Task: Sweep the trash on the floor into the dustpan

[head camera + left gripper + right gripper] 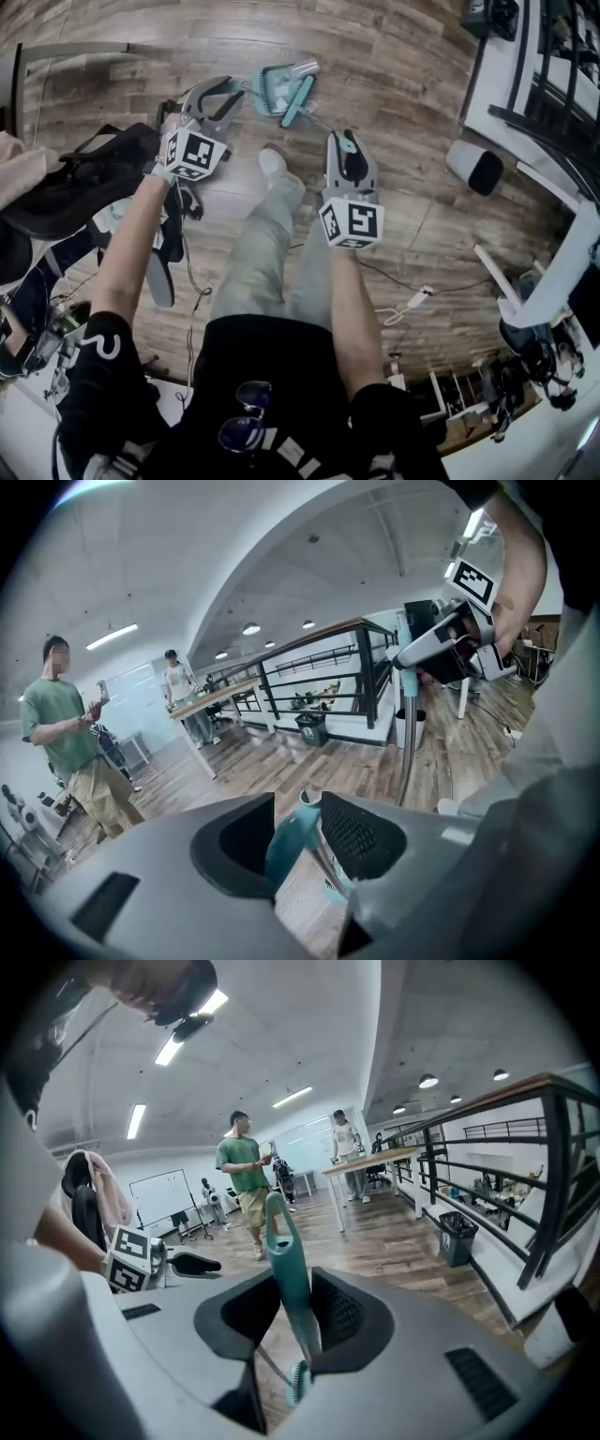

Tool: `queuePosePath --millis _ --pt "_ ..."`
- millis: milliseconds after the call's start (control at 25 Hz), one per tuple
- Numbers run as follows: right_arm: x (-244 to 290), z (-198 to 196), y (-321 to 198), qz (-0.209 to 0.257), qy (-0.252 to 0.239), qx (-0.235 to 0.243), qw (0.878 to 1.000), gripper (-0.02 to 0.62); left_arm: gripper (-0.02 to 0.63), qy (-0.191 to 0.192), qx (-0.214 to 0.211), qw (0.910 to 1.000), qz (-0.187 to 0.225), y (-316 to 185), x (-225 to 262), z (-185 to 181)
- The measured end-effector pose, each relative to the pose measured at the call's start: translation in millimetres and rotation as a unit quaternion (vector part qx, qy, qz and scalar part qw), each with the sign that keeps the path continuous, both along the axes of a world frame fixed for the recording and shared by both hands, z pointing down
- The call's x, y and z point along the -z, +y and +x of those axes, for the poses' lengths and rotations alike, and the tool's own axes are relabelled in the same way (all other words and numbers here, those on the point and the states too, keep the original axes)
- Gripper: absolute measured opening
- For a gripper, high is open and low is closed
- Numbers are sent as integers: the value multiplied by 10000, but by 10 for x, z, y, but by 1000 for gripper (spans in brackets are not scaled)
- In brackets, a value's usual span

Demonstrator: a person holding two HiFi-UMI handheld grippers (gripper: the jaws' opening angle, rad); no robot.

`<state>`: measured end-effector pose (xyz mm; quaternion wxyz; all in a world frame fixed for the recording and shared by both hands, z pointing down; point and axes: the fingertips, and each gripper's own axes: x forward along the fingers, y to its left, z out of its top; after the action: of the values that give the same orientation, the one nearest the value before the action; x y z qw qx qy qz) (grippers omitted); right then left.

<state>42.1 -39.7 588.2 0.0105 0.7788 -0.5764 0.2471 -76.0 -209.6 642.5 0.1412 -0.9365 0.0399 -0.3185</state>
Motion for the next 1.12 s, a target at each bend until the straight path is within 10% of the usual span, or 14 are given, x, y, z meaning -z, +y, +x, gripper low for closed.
queuePosePath --millis 320,680,1120 --pt "257 468 419 -177 520 -347 9979 87 155 -17 -11 10000 33 17 1 13" --pt "177 219 459 -768 1183 420 9891 91 153 -43 20 10000 57 -3 -3 14" --pt "49 -339 177 -159 106 1269 9917 94 153 -45 62 9999 78 17 -29 -14"
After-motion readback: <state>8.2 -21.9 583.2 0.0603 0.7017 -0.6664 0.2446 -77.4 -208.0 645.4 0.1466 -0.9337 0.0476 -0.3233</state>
